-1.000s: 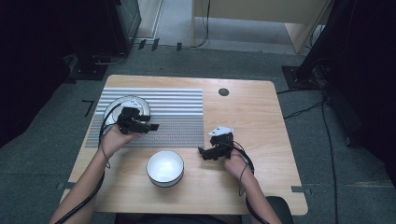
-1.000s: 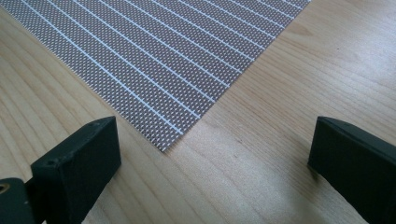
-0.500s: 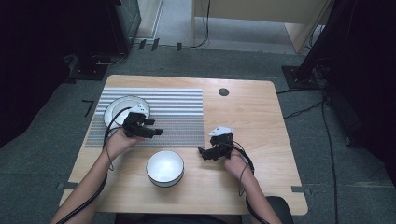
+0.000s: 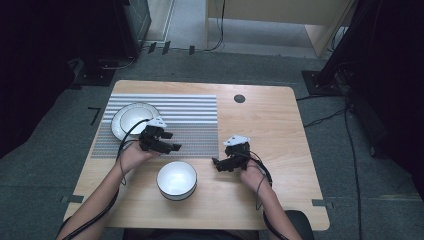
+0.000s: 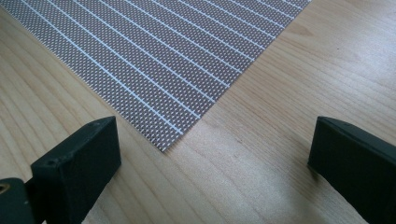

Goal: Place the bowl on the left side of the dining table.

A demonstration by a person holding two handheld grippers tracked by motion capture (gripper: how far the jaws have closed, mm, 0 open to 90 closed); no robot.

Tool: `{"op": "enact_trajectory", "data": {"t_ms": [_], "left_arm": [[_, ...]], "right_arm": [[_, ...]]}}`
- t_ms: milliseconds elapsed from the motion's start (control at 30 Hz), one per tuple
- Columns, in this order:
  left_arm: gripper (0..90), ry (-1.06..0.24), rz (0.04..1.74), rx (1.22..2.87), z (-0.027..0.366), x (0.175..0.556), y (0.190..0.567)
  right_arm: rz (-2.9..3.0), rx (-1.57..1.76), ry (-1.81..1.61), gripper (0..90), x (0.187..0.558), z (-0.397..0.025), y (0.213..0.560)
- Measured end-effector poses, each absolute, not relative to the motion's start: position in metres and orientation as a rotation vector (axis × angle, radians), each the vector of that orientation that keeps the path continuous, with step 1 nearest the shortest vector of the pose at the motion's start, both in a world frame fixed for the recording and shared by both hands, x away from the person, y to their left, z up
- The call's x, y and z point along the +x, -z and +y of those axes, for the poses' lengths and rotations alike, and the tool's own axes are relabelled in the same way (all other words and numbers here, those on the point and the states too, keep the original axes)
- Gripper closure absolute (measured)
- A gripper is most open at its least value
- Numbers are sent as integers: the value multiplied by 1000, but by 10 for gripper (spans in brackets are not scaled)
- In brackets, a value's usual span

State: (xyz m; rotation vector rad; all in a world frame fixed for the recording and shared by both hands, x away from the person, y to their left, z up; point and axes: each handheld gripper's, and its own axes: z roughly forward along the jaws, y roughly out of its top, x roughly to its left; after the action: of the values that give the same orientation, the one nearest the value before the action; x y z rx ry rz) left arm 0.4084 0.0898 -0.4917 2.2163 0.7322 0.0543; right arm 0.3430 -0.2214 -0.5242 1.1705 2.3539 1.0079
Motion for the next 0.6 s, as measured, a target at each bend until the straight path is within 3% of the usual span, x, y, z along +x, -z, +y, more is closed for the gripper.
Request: {"op": "enact_trajectory", "data": {"t_ms": [433, 600], "left_arm": [[284, -97, 706, 2232, 87, 409, 509], [244, -112, 652, 2167, 89, 408, 517]], "right_arm": [[2354, 1172, -1008, 16, 343, -221, 524], [2354, 1172, -1008, 16, 343, -221, 524]]}}
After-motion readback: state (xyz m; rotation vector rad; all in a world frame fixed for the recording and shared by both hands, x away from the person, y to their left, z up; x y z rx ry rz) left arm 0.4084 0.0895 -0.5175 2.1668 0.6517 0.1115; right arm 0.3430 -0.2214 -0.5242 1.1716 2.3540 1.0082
